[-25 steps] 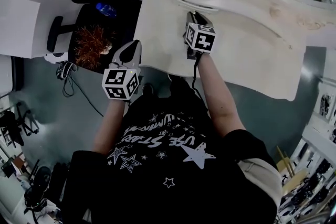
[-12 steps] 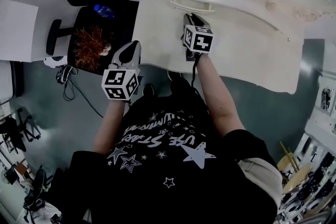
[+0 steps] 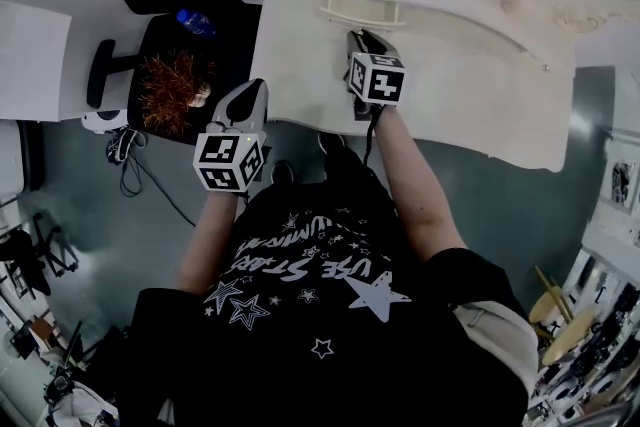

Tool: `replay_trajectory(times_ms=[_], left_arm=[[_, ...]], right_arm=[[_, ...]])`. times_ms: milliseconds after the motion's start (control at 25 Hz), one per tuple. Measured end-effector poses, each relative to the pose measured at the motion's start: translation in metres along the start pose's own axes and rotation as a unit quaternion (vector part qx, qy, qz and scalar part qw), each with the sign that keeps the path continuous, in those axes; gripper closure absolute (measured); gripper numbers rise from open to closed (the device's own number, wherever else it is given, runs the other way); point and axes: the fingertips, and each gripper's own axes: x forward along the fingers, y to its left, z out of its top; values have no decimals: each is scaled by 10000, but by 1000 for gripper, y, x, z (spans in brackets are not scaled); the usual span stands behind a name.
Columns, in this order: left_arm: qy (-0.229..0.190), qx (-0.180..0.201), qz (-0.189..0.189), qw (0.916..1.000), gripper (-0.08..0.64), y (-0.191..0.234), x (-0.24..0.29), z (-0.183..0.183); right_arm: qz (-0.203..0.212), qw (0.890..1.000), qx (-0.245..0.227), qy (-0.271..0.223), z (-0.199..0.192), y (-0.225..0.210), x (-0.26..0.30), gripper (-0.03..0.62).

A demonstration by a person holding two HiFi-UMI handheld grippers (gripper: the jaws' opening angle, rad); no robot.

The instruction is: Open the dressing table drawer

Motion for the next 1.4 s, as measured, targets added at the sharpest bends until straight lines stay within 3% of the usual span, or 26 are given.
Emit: replay_trajectory(times_ms=[720, 840, 960, 1400], left_arm=[[-81, -2, -34, 10000, 558, 2, -15, 0], [-108, 26, -51, 9999, 558, 3, -19, 0], [-184, 43, -95, 9998, 558, 3, -26, 2], [-422, 132, -476, 9979, 558, 17, -76, -5]], right_arm=[[-63, 10000, -30, -31, -12, 4, -14, 471], [-223, 9997, -66, -100, -10, 3, -17, 459], [-377, 9991, -48, -180, -9, 4, -24, 406], [-872, 9946, 50, -562, -19, 29, -90, 410]])
